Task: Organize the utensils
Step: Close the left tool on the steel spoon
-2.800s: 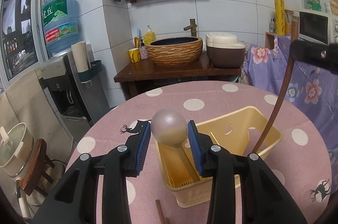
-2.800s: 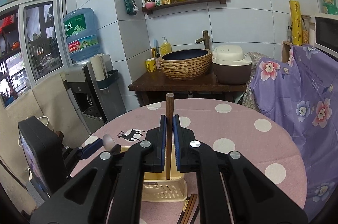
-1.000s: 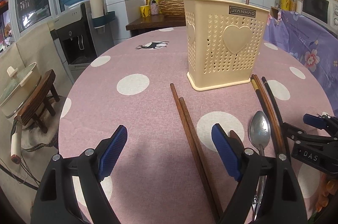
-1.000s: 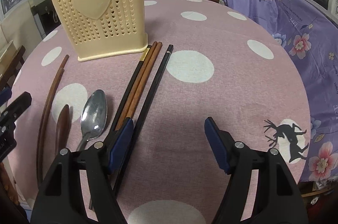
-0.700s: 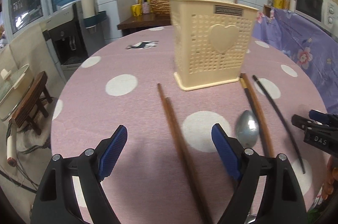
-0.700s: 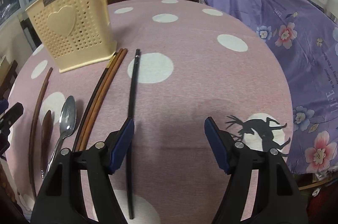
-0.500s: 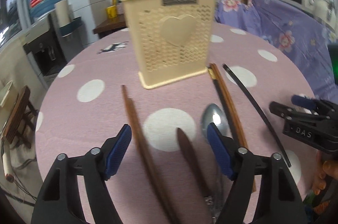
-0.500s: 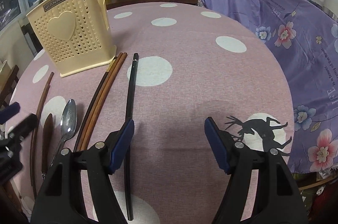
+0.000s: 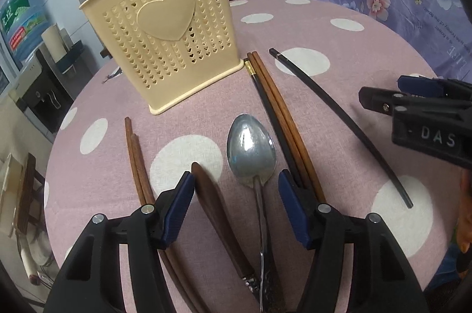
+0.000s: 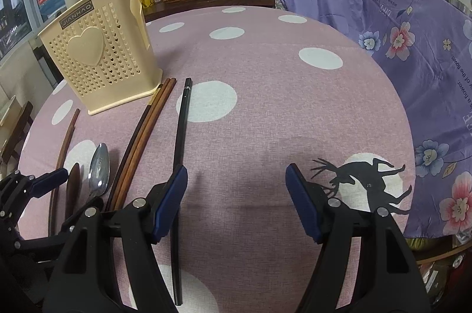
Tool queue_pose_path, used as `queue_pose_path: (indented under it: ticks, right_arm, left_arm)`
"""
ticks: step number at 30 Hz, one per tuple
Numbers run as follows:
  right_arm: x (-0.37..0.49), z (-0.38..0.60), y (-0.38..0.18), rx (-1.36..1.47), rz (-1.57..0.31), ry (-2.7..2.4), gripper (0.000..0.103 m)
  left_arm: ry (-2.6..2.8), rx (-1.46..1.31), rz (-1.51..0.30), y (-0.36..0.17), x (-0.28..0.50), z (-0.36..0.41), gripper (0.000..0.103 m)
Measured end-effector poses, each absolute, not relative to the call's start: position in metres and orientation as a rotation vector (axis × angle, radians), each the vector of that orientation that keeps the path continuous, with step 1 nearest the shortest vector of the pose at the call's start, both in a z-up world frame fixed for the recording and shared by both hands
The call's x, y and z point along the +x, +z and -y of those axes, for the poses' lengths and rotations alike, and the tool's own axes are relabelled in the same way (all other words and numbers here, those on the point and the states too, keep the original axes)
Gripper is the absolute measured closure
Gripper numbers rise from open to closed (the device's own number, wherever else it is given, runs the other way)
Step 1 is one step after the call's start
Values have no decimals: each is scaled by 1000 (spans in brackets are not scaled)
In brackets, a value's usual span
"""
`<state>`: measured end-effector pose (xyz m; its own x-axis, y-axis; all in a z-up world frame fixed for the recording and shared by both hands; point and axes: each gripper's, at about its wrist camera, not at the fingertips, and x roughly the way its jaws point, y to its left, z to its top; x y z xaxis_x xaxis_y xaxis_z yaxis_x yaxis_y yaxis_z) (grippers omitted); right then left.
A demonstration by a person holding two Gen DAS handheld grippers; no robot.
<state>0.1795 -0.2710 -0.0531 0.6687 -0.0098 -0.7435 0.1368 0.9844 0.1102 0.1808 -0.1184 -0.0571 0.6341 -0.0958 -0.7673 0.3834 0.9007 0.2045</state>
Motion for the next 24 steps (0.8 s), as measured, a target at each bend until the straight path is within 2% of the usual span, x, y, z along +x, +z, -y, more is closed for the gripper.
queue_pose_path:
  ticks: [7,14,17,24]
  right_arm:
    - [179,275,-56,176,-839,-87,34]
    - [181,276,-57,170,-845,-90,34]
    - [182,275,-57,164,-847,-87,34]
    - [202,269,-52,151,-862,-39,34]
  left_arm:
    - [-297,333,-870,-57,200,122,44]
    - [-289,338,-903,-55,208,131,54]
    - [-293,331,-912,-55,210,131,66]
    - [-303,282,-926,-54,215,126,66]
